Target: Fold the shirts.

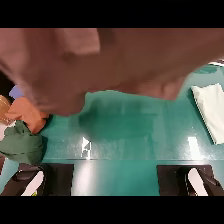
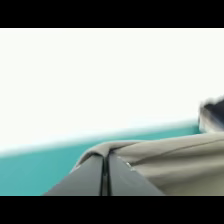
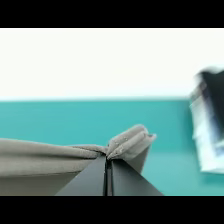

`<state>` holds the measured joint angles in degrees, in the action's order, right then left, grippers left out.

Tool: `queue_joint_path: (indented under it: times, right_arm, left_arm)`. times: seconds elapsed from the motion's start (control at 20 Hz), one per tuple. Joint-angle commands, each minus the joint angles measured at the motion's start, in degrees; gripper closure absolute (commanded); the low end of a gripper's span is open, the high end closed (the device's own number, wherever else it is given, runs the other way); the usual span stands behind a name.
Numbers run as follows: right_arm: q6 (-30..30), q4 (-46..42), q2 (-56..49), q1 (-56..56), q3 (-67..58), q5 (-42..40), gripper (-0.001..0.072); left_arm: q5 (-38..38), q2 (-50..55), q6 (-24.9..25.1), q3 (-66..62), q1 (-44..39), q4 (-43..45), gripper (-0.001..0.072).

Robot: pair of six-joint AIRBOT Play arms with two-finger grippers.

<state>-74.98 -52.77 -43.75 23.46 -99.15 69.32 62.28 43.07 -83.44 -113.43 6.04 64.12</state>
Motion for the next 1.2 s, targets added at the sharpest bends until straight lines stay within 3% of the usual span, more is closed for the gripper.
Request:
queue_joint_path:
  times: [0.0,0.3,0.55,0.7,0.8,0.9,1.0,1.15]
  right_arm:
    - [-1.97,-2.95,-1.95,3.63,-12.17,5.03,0.0698]
    - [-3.78,-3.37,-15.54,-2.19,-15.56,16.94,0.0698]
    - [-7.50,-26.88,-28.24,-17.88,-4.61,21.31,0.0698]
    - [-7.50,-30.12,-38.38,-23.26,1.42,20.15,0.0698]
    - [-7.48,-29.68,-45.77,-24.24,1.84,17.59,0.0698]
    - [-7.48,-29.35,-52.26,-24.22,-1.75,15.02,0.0699]
    - [-7.58,-29.31,-56.89,-24.15,-7.65,12.61,0.0698]
    - [-7.63,-29.31,-60.96,-24.06,-17.29,12.09,0.0698]
  left_arm:
    - [-1.20,1.09,-2.23,-6.86,0.07,0.59,0.0684]
    - [10.45,13.03,-2.75,1.92,0.07,-2.21,0.0683]
    - [16.17,26.97,-2.64,15.08,0.04,-2.91,0.0683]
    - [16.00,37.27,-2.64,20.04,-1.09,-2.84,0.0683]
    - [13.46,44.33,-0.22,20.87,-3.04,-2.80,0.0683]
    - [5.66,49.37,-0.09,20.46,-4.15,-2.80,0.0683]
    - [-2.14,51.93,-0.11,18.38,-3.89,-2.78,0.0683]
    - [-7.69,52.50,-0.09,14.32,-2.64,-2.29,0.0683]
